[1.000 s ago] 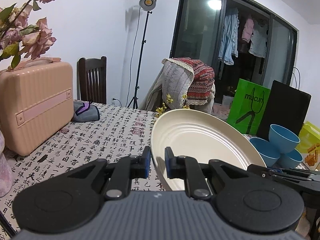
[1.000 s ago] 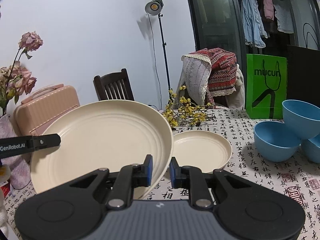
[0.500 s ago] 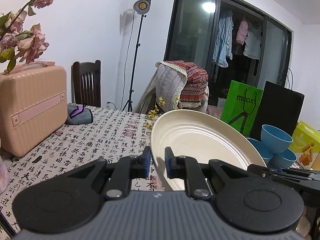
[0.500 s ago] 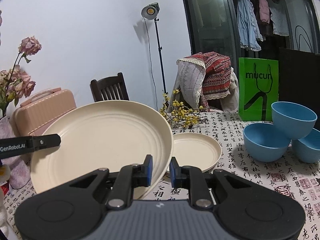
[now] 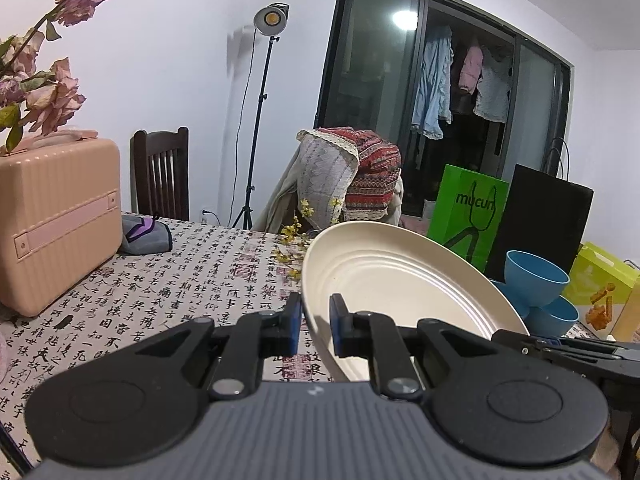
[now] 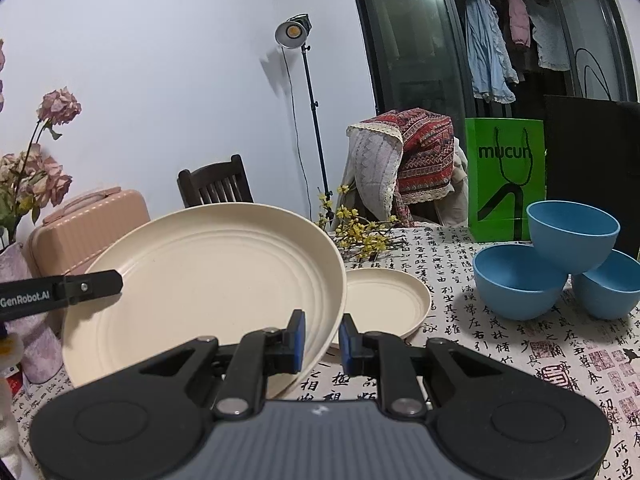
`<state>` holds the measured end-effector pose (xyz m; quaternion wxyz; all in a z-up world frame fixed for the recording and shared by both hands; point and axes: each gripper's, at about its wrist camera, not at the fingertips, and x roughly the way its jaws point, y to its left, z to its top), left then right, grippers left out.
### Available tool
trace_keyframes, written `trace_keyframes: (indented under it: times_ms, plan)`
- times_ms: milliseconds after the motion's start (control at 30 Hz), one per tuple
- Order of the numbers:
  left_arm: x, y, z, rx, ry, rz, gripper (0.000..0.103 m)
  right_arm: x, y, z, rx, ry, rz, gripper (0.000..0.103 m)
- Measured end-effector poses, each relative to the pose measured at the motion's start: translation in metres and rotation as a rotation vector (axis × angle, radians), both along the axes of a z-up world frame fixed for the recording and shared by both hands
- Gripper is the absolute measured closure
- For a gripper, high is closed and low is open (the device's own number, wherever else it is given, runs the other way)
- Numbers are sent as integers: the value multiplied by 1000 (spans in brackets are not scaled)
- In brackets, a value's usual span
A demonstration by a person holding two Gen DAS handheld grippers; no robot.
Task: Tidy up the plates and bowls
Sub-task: 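Carry the held cream plate with both grippers toward the blue bowls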
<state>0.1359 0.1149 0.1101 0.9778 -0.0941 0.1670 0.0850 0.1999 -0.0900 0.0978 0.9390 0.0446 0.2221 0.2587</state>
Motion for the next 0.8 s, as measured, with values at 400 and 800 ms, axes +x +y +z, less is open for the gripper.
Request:
trace_keyframes:
  times_ms: [400, 800]
  plan:
    - [-3, -12, 0, -1, -17, -36, 88, -4, -15, -2, 22, -1, -31, 86]
    - [-2, -18, -2, -11, -25, -59, 88, -10, -26, -2, 20, -18, -48, 86]
